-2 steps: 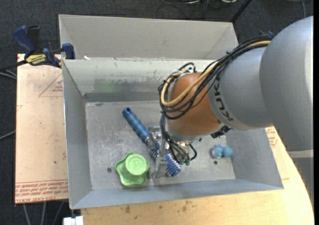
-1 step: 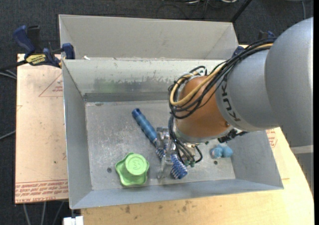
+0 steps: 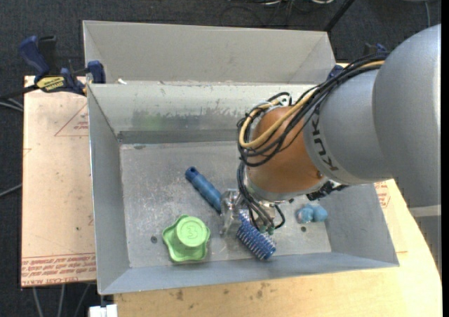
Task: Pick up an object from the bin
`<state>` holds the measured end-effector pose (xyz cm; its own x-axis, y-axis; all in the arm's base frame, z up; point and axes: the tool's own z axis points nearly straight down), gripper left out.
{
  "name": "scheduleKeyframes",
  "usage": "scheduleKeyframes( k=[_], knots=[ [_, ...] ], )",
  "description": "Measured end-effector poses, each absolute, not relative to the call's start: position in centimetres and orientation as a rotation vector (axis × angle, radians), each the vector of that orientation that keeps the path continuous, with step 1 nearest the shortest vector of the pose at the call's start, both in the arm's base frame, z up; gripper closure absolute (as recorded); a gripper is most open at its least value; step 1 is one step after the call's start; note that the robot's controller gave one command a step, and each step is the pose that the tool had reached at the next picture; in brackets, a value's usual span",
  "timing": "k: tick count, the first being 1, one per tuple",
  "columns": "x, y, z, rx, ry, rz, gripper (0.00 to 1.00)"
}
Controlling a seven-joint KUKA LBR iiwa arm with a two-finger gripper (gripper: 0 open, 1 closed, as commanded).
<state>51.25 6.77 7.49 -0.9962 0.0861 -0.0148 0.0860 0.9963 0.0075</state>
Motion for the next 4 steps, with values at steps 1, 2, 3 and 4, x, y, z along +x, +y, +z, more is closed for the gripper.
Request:
scheduleKeyframes(
  k=[1,2,3,4],
  knots=[
    [50.9,6.6,7.1,0.137,3.137,0.004,0.00],
    [55.1,7.4,14.2,0.393,3.108,0.005,0.00],
    [58.0,5.3,6.6,0.483,3.107,0.000,0.00],
    [58.1,5.4,7.0,0.481,3.103,0.003,1.00]
  ],
)
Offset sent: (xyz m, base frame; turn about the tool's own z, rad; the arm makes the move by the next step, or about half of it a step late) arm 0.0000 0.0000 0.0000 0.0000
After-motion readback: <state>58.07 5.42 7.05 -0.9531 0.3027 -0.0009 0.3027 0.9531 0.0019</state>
